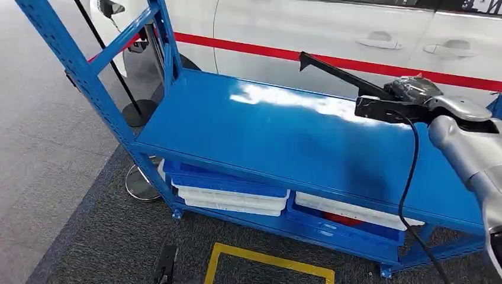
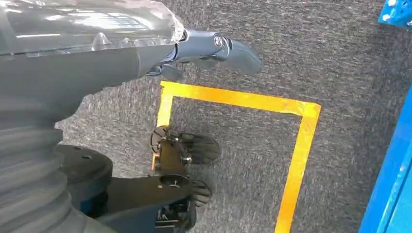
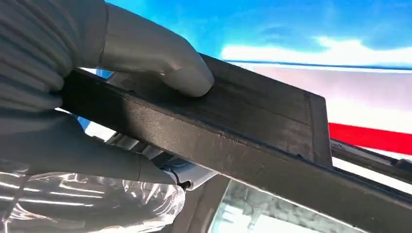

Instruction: Take the parts from the cabinet and place them on the table.

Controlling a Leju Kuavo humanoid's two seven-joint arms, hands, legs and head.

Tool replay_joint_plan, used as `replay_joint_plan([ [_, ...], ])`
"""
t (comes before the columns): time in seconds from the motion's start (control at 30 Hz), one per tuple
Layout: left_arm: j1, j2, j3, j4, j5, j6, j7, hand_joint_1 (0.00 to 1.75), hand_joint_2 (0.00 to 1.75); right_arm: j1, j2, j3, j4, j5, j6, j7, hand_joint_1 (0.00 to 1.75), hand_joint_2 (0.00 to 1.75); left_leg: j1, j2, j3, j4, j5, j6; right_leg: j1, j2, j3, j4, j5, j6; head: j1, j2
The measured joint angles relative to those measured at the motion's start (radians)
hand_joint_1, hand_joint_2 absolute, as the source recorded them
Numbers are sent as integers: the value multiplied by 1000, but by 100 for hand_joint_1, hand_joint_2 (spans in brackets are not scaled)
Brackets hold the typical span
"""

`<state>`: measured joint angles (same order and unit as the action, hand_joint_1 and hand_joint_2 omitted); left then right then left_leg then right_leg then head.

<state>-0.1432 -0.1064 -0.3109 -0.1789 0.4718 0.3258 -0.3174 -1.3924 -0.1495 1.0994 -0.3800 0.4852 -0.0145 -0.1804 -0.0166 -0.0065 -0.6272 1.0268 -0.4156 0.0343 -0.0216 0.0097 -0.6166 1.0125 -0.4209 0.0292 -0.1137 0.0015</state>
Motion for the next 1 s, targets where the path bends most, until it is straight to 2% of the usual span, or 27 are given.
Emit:
replay_joint_plan([
  [0.1, 1, 3, -2, 0, -8, 9, 5, 0, 175, -20, -4, 0, -2, 8, 4, 11, 175, 175, -3, 0, -2, 3, -2, 6, -3, 0, 0, 0, 0, 4, 0, 0],
  [0.17, 2, 5, -5, 0, -13, 14, 10, 0, 175, -42, -8, 2, -3, 11, 15, 19, 175, 175, -5, 0, -3, 6, 3, 12, -4, 0, 1, -1, 5, 11, 0, 0],
  [0.2, 2, 5, -11, 0, -24, 21, 13, 0, 175, -56, -9, 3, -6, 12, 20, 22, 175, 175, -3, 1, -1, -3, 8, 19, -1, 1, 1, -2, 7, 16, 0, 0],
  [0.23, 1, 5, -18, 0, -28, 26, 18, 0, 175, -66, -17, 3, -7, 12, 24, 25, 175, 175, 3, 4, 5, -14, 16, 26, -5, 0, -6, 16, -14, 15, 0, 0],
  [0.27, 0, 5, -21, 0, -29, 31, 20, 0, 175, -80, -18, 3, -9, 11, 27, 27, 175, 175, 2, 4, 5, -19, 21, 30, -1, -2, -22, 56, -51, 14, 0, 0],
  [0.33, 0, 5, -25, 0, -31, 35, 22, 0, 175, -105, -19, 4, -10, 9, 29, 29, 175, 175, -1, 5, -2, -18, 23, 34, 0, -2, -82, 208, -140, 13, 0, 0],
  [0.37, 0, 5, -25, 0, -34, 37, 23, 0, 175, -109, -19, 5, -10, 9, 29, 30, 175, 175, -2, 5, -5, -16, 24, 35, 0, -2, -109, 279, -169, 13, 0, 0],
  [0.4, 0, 5, -25, 0, -37, 38, 23, 0, 175, -109, -21, 5, -10, 9, 30, 31, 175, 175, -3, 5, -7, -13, 25, 36, 0, -2, -121, 318, -176, 12, 0, 0],
  [0.43, 0, 5, -25, 0, -38, 38, 24, 0, 175, -109, -21, 6, -10, 8, 31, 31, 175, 175, -3, 5, -11, -9, 26, 35, 0, -2, -109, 306, -155, 10, 0, 0],
  [0.47, 1, 5, -25, 0, -38, 40, 24, 0, 175, -111, -21, 6, -10, 5, 29, 34, 175, 175, -3, 4, -14, -5, 26, 34, 0, -3, -77, 250, -119, 7, 0, 0],
  [0.53, 1, 5, -25, 0, -37, 44, 24, 0, 175, -126, -21, 5, -16, -2, 28, 42, 175, 175, -5, 3, -20, 4, 27, 32, 2, -3, 21, 78, -48, -5, 0, 0],
  [0.57, 0, 5, -25, 0, -37, 47, 24, 0, 175, -142, -21, 5, -19, -7, 29, 49, 175, 175, -8, 2, -29, 6, 30, 27, 10, -4, 48, 30, -63, -11, 0, 0],
  [0.6, 0, 5, -25, 0, -36, 51, 24, 0, 175, -155, -20, 3, -23, -11, 30, 55, 175, 175, -8, 3, -33, 7, 35, 20, 13, -5, 41, 24, -50, -9, 0, 0],
  [0.67, 2, 5, -25, 0, -36, 60, 26, 0, 175, -180, -20, -3, -25, -19, 38, 67, 175, 175, -5, 2, -36, 4, 44, 7, 16, -5, 36, 20, -46, -12, 0, 0],
  [0.7, 3, 5, -25, 0, -37, 63, 28, 0, 175, -190, -20, -7, -27, -21, 41, 73, 175, 175, -6, 1, -37, 2, 49, 1, 15, -6, 34, 14, -39, -20, 0, 0],
  [0.73, 3, 7, -25, 0, -38, 67, 31, 0, 175, -196, -20, -9, -27, -23, 43, 73, 175, 175, -6, -1, -44, 6, 38, -5, 0, -13, 35, 2, -27, -26, 0, 0],
  [0.77, 4, 7, -25, 0, -38, 70, 34, 0, 175, -202, -20, -10, -29, -25, 45, 73, 175, 175, -4, -1, -50, 29, 4, -16, 1, -14, 33, -3, -19, -30, 0, 0],
  [0.8, 3, 7, -25, 0, -38, 71, 36, 0, 175, -209, -20, -11, -33, -26, 45, 73, 175, 175, 2, -1, -70, 89, -47, -24, 0, -17, 25, -3, -13, -36, 0, 0],
  [0.83, 3, 7, -25, 0, -39, 72, 37, 0, 175, -213, -22, -12, -34, -26, 46, 73, 175, 175, 11, 0, -96, 173, -99, -34, -1, -17, 16, -2, -6, -36, 0, 0],
  [0.87, 3, 8, -25, 0, -39, 72, 39, 0, 175, -215, -22, -12, -34, -25, 46, 76, 175, 175, 18, 1, -118, 249, -136, -42, -2, -17, 7, -2, 0, -35, 0, 0],
  [0.9, 3, 8, -25, 0, -39, 72, 39, 0, 175, -214, -23, -12, -34, -25, 46, 76, 175, 175, 24, 1, -129, 303, -154, -50, -4, -17, -2, 0, 7, -32, 0, 0],
  [0.93, 3, 8, -25, 0, -39, 72, 40, 0, 175, -212, -23, -12, -34, -25, 46, 76, 175, 175, 30, 1, -119, 309, -147, -55, -7, -16, -12, 3, 12, -29, 0, 0],
  [0.97, 2, 8, -25, 0, -39, 72, 41, 0, 175, -212, -23, -12, -34, -26, 47, 76, 175, 175, 35, 1, -87, 268, -122, -62, -11, -15, -22, 8, 17, -23, 0, 0],
  [1.0, 1, 8, -25, 0, -39, 72, 42, 0, 175, -212, -23, -12, -34, -26, 47, 76, 175, 175, 40, 1, -33, 187, -87, -69, -17, -15, -32, 13, 21, -17, 0, 0],
])
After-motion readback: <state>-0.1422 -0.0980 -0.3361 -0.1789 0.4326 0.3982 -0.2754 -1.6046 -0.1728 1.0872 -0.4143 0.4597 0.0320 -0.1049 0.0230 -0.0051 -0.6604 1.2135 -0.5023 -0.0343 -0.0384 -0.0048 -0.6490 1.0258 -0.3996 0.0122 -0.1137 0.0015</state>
